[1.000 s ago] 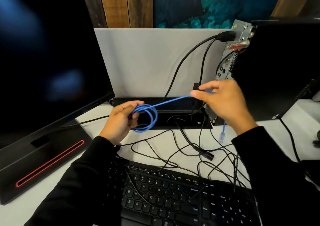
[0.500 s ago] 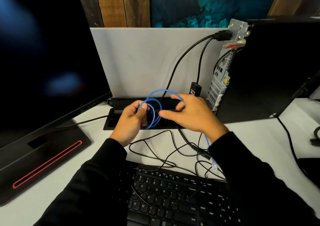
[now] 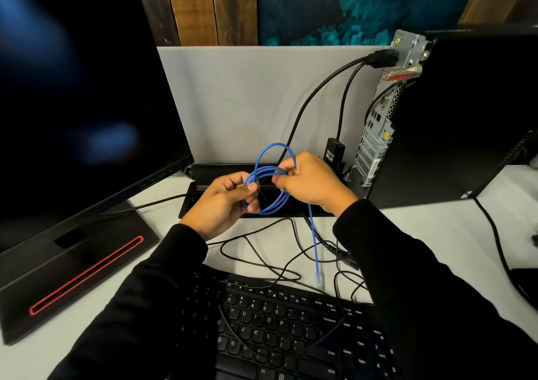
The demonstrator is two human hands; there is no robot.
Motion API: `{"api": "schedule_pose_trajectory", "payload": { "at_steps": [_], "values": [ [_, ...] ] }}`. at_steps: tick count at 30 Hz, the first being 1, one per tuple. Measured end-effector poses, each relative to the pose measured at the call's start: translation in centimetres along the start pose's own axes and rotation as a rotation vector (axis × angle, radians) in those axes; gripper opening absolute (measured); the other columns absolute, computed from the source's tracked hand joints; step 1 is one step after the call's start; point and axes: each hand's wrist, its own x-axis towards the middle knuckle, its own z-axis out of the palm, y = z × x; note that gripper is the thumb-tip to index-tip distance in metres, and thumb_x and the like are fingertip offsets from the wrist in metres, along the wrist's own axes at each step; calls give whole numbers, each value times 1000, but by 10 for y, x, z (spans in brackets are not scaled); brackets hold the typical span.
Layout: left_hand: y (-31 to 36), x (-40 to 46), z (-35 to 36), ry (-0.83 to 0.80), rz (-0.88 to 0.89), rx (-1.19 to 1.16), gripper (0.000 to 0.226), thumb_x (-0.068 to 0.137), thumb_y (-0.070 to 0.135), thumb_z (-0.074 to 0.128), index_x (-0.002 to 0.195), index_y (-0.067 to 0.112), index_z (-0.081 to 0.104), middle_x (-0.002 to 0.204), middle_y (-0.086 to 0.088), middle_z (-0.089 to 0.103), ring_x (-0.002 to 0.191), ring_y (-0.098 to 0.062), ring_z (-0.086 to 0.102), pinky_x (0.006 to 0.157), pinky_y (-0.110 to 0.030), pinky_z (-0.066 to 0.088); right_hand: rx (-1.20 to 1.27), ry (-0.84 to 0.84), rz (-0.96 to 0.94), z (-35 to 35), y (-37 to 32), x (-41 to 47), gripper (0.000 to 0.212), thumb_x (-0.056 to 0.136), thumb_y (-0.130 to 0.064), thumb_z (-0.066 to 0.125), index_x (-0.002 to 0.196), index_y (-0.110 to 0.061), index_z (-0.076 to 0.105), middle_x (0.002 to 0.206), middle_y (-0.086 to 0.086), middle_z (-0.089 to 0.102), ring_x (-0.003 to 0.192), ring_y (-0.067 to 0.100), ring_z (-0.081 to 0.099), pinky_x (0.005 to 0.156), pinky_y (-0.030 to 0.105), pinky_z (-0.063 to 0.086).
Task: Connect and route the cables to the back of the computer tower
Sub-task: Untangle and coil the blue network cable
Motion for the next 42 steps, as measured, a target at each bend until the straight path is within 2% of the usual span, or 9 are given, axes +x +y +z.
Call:
{"api": "schedule_pose_trajectory", "payload": {
  "at_steps": [5, 11, 16, 19, 23, 28, 34, 37, 42],
  "values": [
    [5, 3, -7, 43, 1, 202, 10, 78, 0, 59, 85, 4, 65, 60, -3, 55, 63, -18, 53, 73, -24, 49, -80, 80, -33, 10, 9, -4, 16, 97, -18, 66, 89, -9, 76, 63, 3, 59, 57, 11, 53, 53, 12, 41],
    [13, 1, -10, 50, -76, 54, 39, 82, 48, 79, 82, 10, 70, 58, 4, 34, 57, -16, 30, 78, -33, 41, 474, -144, 57, 17, 7, -4, 19, 100, 0, 57, 106, -7, 73, 95, 13, 75, 93, 19, 74, 94, 39, 59],
    [25, 8, -5, 19, -86, -13, 37, 105, 30, 46, 87, 6, 67, 58, 0, 36, 57, -18, 35, 70, -28, 40, 928, -265, 12, 18, -2, -10, 24, 105, 3, 44, 118, -3, 63, 60, -2, 52, 55, 14, 50, 78, 40, 61],
    [34, 14, 2, -31, -123, -140, 23, 104, 14, 42, 88, 5, 56, 70, -6, 48, 57, -20, 47, 75, -35, 50, 989, -216, 12, 17, -7, -10, 13, 102, -2, 50, 105, -6, 62, 51, -9, 40, 45, 9, 27, 54, 32, 39],
    [49, 19, 18, -49, -200, -135, 23, 97, 19, 43, 89, 5, 59, 69, -5, 43, 52, -16, 30, 59, -33, 45, 874, -91, 23, 19, -12, -8, 30, 107, -38, 49, 84, -19, 49, 53, -13, 32, 45, 8, 20, 49, 29, 20],
    [49, 23, 30, 33, -172, 139, 47, 103, 44, 42, 93, 1, 61, 68, -6, 16, 56, -19, 15, 54, -30, 38, 780, 41, 45, 16, -6, -6, 56, 90, -75, 47, 59, -28, 50, 64, 0, 25, 48, 13, 25, 50, 33, 40],
    [35, 30, 35, 172, -47, 392, 45, 109, 41, 41, 67, 26, 47, 58, 8, 26, 50, -12, 21, 47, -25, 26, 892, -14, 184, 11, 1, -8, 40, 108, -39, 45, 87, -7, 59, 66, 7, 51, 58, 18, 53, 69, 39, 60],
    [39, 32, 26, 205, 4, 472, 47, 105, 44, 46, 59, 33, 52, 60, 5, 24, 51, -14, 20, 48, -26, 21, 646, -29, 149, 3, 14, -15, 22, 108, -13, 45, 95, -9, 61, 87, 13, 65, 83, 24, 69, 82, 37, 62],
    [57, 41, 4, 326, 176, 798, 43, 106, 42, 49, 67, 23, 43, 60, 6, 27, 49, -9, 25, 49, -30, 24, 220, -153, 207, -12, 45, -38, 18, 99, -2, 54, 88, -4, 68, 85, 17, 73, 74, 19, 66, 69, 27, 54]
  ]
}}
